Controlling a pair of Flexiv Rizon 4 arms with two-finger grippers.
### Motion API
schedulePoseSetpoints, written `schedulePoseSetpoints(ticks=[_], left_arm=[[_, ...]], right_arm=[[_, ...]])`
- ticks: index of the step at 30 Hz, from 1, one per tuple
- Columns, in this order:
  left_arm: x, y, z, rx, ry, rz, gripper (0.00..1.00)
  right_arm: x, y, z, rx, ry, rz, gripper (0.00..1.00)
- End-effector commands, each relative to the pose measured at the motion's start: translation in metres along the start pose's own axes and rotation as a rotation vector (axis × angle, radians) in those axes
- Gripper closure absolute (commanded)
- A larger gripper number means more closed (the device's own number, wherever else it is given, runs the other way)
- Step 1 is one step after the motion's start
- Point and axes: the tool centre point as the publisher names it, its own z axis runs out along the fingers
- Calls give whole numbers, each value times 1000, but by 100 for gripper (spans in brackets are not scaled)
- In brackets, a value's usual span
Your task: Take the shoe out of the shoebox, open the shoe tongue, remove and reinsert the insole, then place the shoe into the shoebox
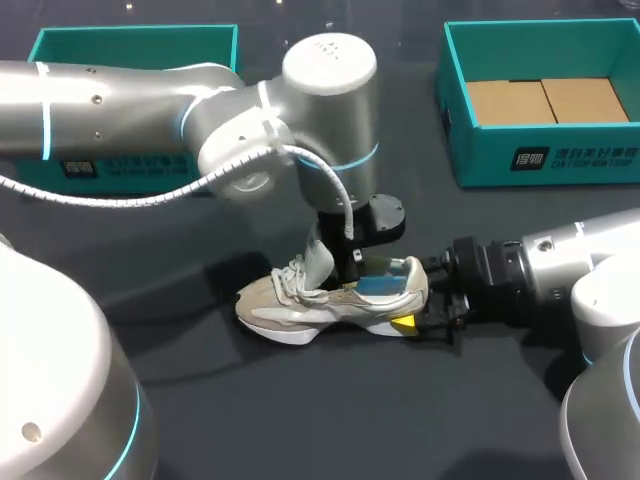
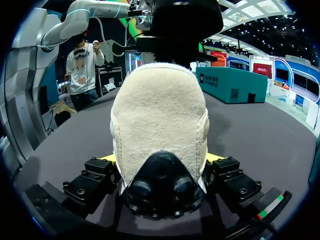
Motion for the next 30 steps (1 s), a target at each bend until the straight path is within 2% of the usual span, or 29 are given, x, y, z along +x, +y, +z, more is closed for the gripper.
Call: schedulePoseSetpoints(ticks=[1, 13, 22, 30], left_arm=[[-3, 19, -15, 85, 7, 15, 100], [19, 14, -36, 186, -4, 68, 100], [22, 15, -50, 269, -29, 42, 100], [25, -7, -56, 283, -76, 32, 100]], right_arm=[[1, -2, 2, 4, 0, -1, 100], [1, -2, 2, 4, 0, -1, 100], [1, -2, 2, 4, 0, -1, 100], [1, -2, 2, 4, 0, -1, 100]])
